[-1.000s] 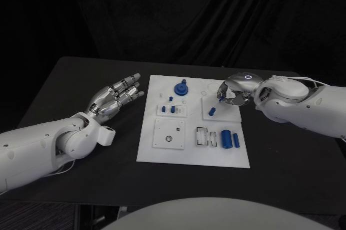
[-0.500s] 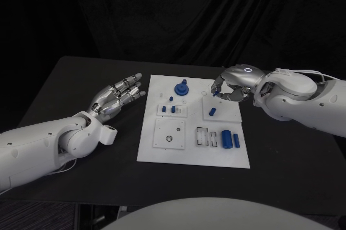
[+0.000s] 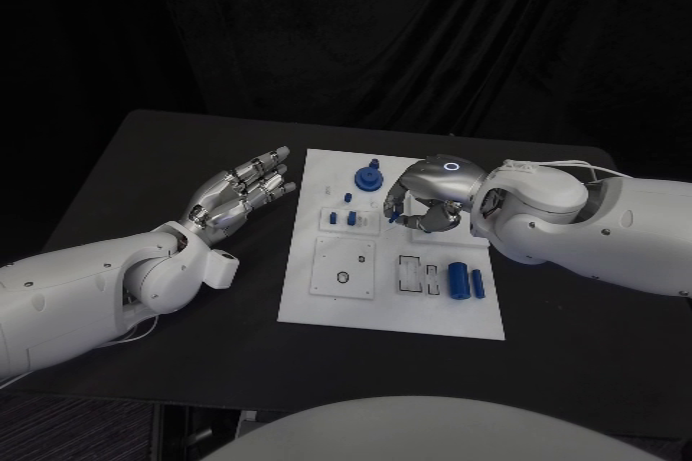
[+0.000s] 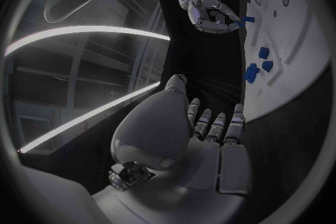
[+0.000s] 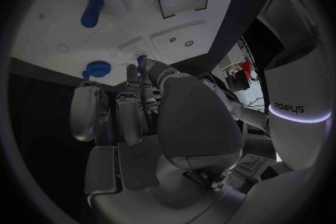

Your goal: Assemble the parts on the task board

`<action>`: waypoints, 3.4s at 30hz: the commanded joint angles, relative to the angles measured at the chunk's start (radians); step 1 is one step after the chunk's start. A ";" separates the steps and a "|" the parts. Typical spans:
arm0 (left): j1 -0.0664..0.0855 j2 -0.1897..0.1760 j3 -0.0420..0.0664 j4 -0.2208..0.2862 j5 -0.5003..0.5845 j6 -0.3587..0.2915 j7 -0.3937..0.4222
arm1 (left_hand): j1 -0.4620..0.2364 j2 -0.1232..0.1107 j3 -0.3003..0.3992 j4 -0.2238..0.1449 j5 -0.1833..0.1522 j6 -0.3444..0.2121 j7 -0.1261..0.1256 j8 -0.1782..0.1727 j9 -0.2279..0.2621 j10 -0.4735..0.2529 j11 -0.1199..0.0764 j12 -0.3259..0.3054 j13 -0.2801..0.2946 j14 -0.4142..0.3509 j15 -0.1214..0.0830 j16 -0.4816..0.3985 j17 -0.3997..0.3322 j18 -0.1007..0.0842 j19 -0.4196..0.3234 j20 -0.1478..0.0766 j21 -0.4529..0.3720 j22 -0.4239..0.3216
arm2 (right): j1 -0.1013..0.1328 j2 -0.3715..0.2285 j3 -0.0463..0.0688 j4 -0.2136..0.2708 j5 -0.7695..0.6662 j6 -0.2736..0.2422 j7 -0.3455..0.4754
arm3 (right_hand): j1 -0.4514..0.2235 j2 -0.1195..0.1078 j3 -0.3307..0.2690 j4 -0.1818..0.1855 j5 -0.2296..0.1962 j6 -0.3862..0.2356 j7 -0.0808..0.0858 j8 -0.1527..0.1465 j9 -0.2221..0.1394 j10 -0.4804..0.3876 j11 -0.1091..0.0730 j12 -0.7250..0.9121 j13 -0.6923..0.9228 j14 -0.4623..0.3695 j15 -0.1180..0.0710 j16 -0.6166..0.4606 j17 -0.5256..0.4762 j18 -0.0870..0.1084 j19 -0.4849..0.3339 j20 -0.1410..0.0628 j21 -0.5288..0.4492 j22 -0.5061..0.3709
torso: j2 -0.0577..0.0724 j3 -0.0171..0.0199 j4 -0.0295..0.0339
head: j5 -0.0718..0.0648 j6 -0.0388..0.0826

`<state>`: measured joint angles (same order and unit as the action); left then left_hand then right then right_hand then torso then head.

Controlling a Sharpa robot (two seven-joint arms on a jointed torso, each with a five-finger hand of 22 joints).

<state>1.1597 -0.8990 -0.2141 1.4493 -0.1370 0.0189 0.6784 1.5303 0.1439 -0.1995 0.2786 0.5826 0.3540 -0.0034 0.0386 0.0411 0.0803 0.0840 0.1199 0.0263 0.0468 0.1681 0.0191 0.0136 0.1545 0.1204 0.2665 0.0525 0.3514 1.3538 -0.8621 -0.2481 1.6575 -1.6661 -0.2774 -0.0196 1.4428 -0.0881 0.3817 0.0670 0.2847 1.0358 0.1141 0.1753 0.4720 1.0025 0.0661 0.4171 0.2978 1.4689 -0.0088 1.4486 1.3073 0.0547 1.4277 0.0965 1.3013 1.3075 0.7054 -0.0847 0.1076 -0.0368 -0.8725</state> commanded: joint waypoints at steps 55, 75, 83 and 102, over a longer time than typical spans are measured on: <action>-0.003 0.018 0.001 -0.012 0.003 0.030 0.082 | 0.013 0.019 0.010 -0.001 0.005 -0.014 0.002 0.001 -0.001 -0.004 0.009 0.001 0.000 0.000 0.008 0.004 0.001 0.019 -0.004 0.009 0.005 -0.005 | -0.080 0.127 0.001 -0.023 -0.105 0.034 -0.013 | -0.004 -0.004 0.003 -0.016 -0.002 -0.009 0.014 -0.009 0.004 0.018 0.004 -0.016 -0.009 0.023 0.009 -0.001 0.073 0.009 -0.007 0.009 -0.013 0.179 | -0.001 0.0014 -0.0011 | 0.017 0.000; -0.008 0.020 0.001 -0.018 0.003 0.037 0.075 | 0.014 0.020 0.011 -0.001 0.005 -0.015 0.003 0.001 -0.001 -0.005 0.010 0.000 0.000 0.001 0.010 0.005 0.001 0.019 -0.003 0.010 0.005 -0.005 | -0.090 0.128 0.001 -0.029 -0.105 0.055 -0.018 | -0.003 -0.004 0.003 -0.019 -0.002 -0.008 0.013 -0.009 0.005 0.024 0.002 -0.013 -0.009 0.023 0.008 -0.001 0.073 0.009 -0.009 0.009 -0.015 0.179 | -0.001 0.0011 -0.0021 | 0.025 0.000; -0.010 0.022 0.001 -0.020 0.003 0.040 0.073 | 0.015 0.022 0.012 -0.001 0.005 -0.015 0.004 0.001 -0.001 -0.006 0.010 0.000 0.000 0.002 0.012 0.005 0.001 0.019 -0.003 0.011 0.005 -0.005 | -0.092 0.127 0.001 -0.028 -0.105 0.058 -0.017 | -0.003 -0.004 0.004 -0.020 -0.002 -0.007 0.013 -0.010 0.005 0.025 0.002 -0.013 -0.008 0.023 0.008 -0.001 0.073 0.009 -0.008 0.009 -0.014 0.179 | 0.000 0.0014 -0.0018 | 0.023 0.000; -0.013 0.023 0.001 -0.025 0.003 0.042 0.063 | 0.016 0.025 0.014 -0.001 0.004 -0.019 0.007 0.001 -0.001 -0.007 0.011 -0.001 0.000 0.001 0.015 0.005 0.001 0.018 -0.002 0.013 0.005 -0.006 | -0.094 0.121 0.001 -0.020 -0.105 0.055 -0.015 | -0.002 -0.004 0.004 -0.022 -0.002 -0.006 0.013 -0.010 0.005 0.027 0.001 -0.013 -0.008 0.022 0.007 -0.001 0.072 0.010 -0.009 0.009 -0.015 0.179 | -0.001 0.0015 -0.0016 | 0.026 0.000</action>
<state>1.1485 -0.8781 -0.2141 1.4239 -0.1365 0.0471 0.6786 1.5466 0.1603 -0.1910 0.2759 0.5826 0.3395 0.0036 0.0386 0.0409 0.0728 0.0911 0.1197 0.0260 0.0468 0.1753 0.0190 0.0132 0.1544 0.1205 0.2738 0.0525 0.3458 1.2624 -0.7392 -0.2472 1.6355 -1.7624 -0.2290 -0.0198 1.4437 -0.0891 0.3863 0.0492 0.2847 1.0246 0.1245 0.1627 0.4764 1.0240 0.0661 0.4060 0.2896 1.4652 -0.0052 1.4486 1.3073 0.0546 1.4205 0.1036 1.2892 1.3076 0.7049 -0.0831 0.1054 -0.0107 -0.8725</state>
